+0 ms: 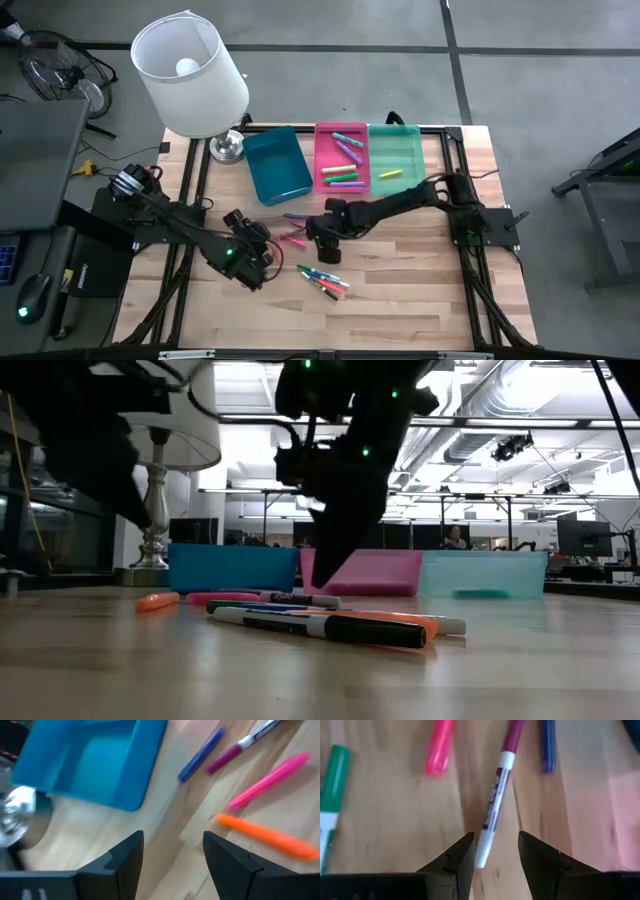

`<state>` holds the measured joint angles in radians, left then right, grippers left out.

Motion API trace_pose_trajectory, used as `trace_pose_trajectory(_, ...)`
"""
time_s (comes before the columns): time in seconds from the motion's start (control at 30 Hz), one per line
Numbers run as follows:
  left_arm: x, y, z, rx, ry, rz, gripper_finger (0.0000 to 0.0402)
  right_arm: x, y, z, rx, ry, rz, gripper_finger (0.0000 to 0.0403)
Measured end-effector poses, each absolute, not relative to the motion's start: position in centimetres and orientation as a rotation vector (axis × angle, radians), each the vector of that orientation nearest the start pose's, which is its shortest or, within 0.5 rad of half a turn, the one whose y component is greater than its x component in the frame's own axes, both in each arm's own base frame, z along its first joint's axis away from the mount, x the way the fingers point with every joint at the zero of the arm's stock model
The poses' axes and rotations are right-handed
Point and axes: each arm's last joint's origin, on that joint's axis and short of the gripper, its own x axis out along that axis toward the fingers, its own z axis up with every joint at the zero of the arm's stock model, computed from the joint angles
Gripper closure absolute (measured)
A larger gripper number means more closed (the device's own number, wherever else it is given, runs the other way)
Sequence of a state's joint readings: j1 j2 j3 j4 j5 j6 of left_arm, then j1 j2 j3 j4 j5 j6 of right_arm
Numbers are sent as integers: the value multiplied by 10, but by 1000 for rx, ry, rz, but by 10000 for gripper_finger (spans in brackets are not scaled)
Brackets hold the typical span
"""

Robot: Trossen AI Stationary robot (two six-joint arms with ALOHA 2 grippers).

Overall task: Pick & Place Markers
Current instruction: Put the dark pink dry erase marker into the dark blue bin

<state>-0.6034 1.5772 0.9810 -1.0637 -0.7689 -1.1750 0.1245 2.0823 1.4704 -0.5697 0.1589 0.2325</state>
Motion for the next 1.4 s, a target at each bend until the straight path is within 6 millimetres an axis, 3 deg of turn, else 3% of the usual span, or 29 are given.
trace_pose_trajectory(0.23, 195, -133, 192, 68, 955, 829, 202, 420, 40, 153, 67, 1148, -156, 263)
trace_pose_trajectory(0.5, 174, -132, 163, -3, 911, 865, 202, 424, 43, 155, 110, 1106, -132, 263)
trace_pose_trajectory(0.67, 174, -132, 152, -68, 903, 843, 202, 426, 43, 156, 121, 1087, -136, 263)
trace_pose_trajectory(1.4, 176, -134, 151, -93, 881, 830, 202, 430, 42, 155, 152, 1034, -204, 263)
